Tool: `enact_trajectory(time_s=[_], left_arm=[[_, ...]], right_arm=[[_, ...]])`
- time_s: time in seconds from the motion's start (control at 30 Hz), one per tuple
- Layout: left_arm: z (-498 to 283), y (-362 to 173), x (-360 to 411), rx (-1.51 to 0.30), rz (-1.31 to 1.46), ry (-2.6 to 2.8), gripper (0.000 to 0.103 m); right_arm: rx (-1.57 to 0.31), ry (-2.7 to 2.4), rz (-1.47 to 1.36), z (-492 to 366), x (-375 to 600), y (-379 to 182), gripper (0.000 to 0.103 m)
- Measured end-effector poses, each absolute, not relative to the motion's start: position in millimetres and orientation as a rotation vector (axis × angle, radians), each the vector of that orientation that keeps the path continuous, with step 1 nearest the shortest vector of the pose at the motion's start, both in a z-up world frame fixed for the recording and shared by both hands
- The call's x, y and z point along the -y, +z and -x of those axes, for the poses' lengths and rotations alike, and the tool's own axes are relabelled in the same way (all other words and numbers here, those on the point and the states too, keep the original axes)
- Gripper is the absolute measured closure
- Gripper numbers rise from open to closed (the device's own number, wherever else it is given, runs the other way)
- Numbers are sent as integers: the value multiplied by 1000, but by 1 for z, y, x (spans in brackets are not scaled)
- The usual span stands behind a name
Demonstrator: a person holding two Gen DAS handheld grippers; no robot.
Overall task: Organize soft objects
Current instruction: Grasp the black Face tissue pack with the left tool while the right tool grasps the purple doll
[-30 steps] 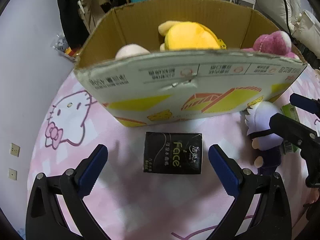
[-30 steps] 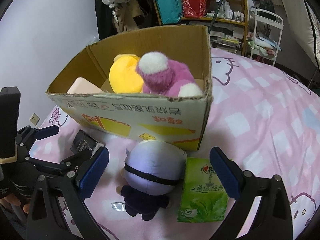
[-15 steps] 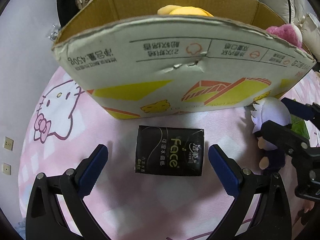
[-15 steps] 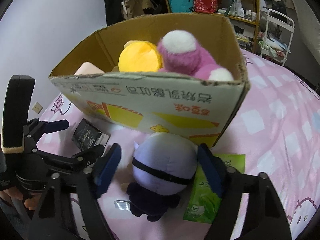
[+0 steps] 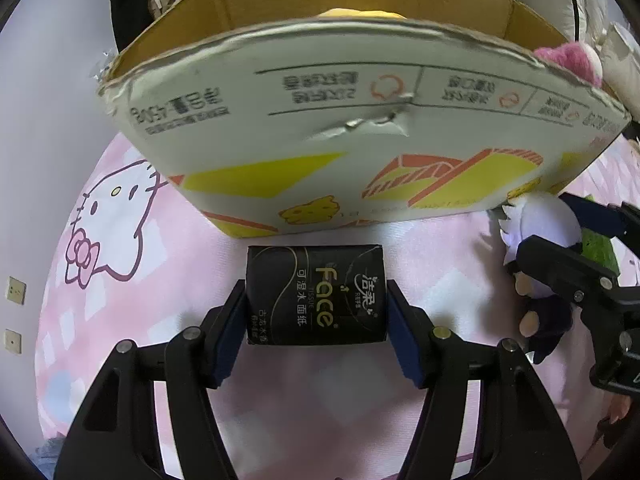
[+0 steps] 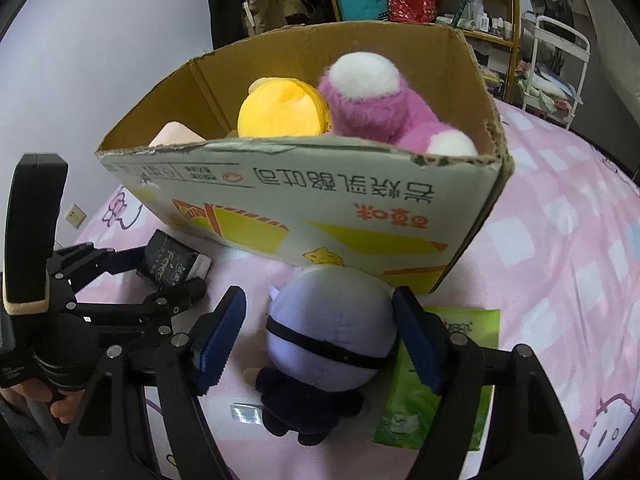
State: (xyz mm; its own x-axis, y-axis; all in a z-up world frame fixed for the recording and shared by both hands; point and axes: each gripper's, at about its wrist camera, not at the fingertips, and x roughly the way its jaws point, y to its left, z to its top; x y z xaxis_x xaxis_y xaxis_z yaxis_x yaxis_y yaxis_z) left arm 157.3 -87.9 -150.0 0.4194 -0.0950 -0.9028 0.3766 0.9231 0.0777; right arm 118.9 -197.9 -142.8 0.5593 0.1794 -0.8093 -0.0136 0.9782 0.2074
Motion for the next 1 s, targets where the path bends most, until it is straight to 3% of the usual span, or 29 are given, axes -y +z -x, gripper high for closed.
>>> enact_trajectory(time_s=[0.23, 0.3, 0.67, 1.0], left_arm=[[-164, -148, 73, -1107, -265, -297, 39], [-164, -149, 70, -1108, -259, -296, 39], [-147, -147, 63, -1096, -258, -292, 39], [-112, -104, 55, -919, -254, -279, 39]], right_arm=[[-998, 99, -138, -122, 197, -148, 24], [-1000, 89, -112, -122, 195, -149, 30], [-973, 113, -130, -117, 195, -146, 41], [-831, 132, -98, -92, 186, -105, 41]])
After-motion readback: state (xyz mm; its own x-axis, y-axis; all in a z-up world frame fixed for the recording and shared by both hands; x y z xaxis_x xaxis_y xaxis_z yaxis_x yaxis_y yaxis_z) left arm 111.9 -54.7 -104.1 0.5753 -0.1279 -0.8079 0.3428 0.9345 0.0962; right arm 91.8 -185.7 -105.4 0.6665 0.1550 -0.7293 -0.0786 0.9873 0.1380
